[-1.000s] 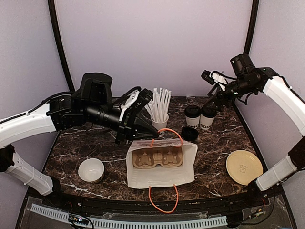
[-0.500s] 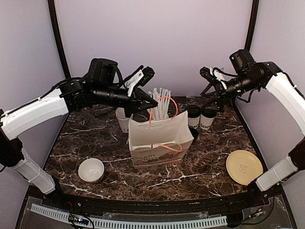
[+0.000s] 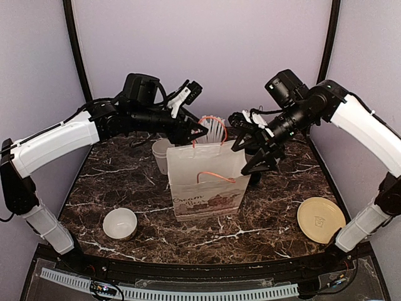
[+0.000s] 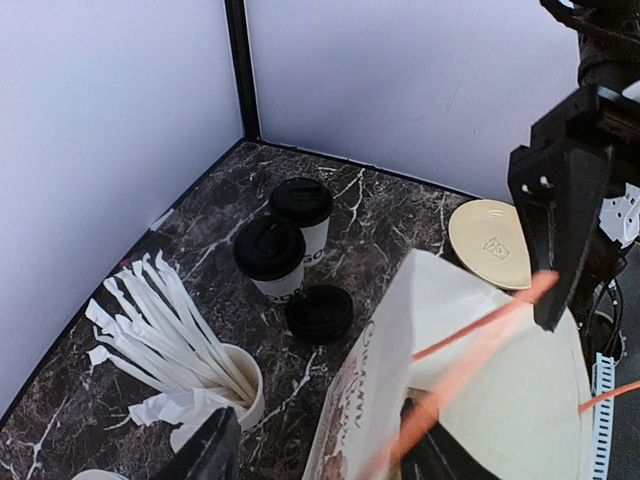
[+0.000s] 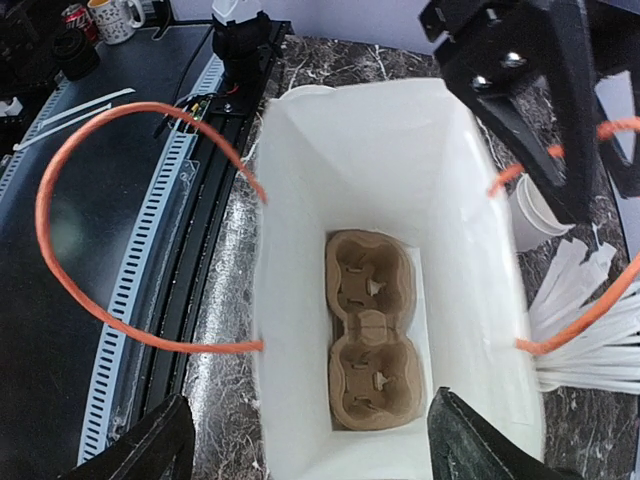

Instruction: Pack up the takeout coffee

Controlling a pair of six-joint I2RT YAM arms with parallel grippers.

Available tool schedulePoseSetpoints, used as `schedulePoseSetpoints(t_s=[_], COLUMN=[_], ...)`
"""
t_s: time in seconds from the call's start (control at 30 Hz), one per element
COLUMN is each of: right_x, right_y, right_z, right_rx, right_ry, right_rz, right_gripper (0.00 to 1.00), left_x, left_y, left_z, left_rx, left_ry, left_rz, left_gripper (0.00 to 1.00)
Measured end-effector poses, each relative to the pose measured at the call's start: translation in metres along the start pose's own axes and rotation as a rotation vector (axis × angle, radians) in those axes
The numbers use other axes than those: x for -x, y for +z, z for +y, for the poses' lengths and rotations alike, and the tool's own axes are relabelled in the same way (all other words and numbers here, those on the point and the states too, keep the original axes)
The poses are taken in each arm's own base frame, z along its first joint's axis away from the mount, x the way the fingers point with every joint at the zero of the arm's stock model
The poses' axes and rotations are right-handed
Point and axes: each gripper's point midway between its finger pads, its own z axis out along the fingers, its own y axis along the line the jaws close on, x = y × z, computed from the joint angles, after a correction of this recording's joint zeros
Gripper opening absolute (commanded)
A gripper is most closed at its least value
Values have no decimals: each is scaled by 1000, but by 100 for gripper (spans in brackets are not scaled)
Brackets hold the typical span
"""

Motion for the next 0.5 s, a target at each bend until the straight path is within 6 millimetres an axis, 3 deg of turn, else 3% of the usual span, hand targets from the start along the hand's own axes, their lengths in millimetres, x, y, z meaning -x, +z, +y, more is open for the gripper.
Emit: schedulePoseSetpoints(t_s=[0.2,0.37,0.47,0.5], right_x=[12,18,22,23], right_y=[14,21,23,23], right_z=[23,23,6,1], right_rx=[58,28,-54,-74], right_ry=[-63,-53,-10,-7], right_rz=[11,20,24,24], right_gripper=[82,74,60,48], left_x=[13,14,9,7], left_y=[-3,4,11,13], left_z=[6,13,17,19], left_rx=[-4,-18,-31,-37], left_ry=[1,-11,-23,-27], left_rz=[-24,-18,-1,7], left_gripper=[58,45,29,22])
